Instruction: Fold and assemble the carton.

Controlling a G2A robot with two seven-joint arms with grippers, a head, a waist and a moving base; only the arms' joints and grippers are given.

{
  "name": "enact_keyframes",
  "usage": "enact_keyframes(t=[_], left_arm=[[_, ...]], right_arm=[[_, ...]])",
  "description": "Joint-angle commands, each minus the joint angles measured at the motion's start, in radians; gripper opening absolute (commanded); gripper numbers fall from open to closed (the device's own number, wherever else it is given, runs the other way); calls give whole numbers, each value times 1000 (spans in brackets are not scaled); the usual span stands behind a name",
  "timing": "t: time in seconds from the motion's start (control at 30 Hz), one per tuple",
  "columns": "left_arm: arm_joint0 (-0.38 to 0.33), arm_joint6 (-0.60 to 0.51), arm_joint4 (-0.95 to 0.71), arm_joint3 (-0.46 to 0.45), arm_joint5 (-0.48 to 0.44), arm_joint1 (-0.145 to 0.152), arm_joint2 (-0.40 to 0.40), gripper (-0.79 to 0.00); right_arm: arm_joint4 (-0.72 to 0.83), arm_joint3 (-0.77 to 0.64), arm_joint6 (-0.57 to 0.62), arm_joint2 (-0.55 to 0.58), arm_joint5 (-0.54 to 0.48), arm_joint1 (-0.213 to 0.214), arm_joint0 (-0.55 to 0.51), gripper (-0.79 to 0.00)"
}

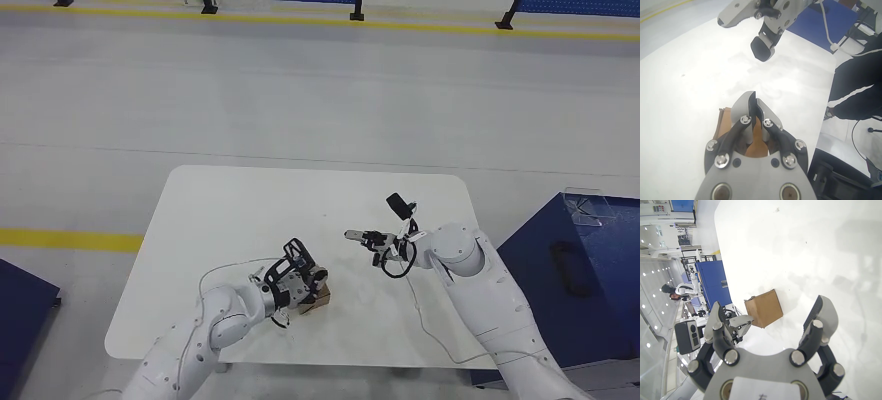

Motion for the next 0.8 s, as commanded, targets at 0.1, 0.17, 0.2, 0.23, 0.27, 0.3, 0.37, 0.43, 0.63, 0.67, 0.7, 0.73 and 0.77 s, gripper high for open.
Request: enact_keyframes(t=[0.1, 0.17, 0.2, 0.23, 0.27, 0.3, 0.37, 0.43, 0.63, 0.67, 0.7, 0.73, 0.77], left_arm=[[-11, -23, 2, 18, 23, -9, 15, -785], [-11, -1, -5, 7, 27, -11, 10, -785], [-8, 7, -8, 2, 23, -10, 6, -785], [-5, 14, -6, -4, 21, -9, 0, -785], [1, 26, -6, -13, 20, -8, -6, -785], [7, 32, -5, -18, 16, -7, -10, -785], [15, 27, 5, -24, 10, -5, -15, -785], [18, 7, 8, -18, 10, -5, -12, -785], [5, -6, -1, -7, 17, -15, 5, -785], [7, 5, 0, -14, 16, -15, 1, -785], [12, 16, 1, -23, 13, -14, -5, -785], [18, 27, 3, -33, 10, -12, -11, -785], [25, 35, 7, -41, 9, -10, -18, -785]], right_arm=[[0, 0, 0, 0, 0, 0, 0, 0], [0, 0, 0, 0, 0, 0, 0, 0], [0, 0, 0, 0, 0, 0, 0, 0], [0, 0, 0, 0, 0, 0, 0, 0], [0, 0, 0, 0, 0, 0, 0, 0], [0, 0, 0, 0, 0, 0, 0, 0], [0, 0, 0, 0, 0, 0, 0, 0], [0, 0, 0, 0, 0, 0, 0, 0], [0, 0, 0, 0, 0, 0, 0, 0], [0, 0, 0, 0, 0, 0, 0, 0], [0, 0, 0, 0, 0, 0, 0, 0], [0, 0, 0, 0, 0, 0, 0, 0], [0, 0, 0, 0, 0, 0, 0, 0]])
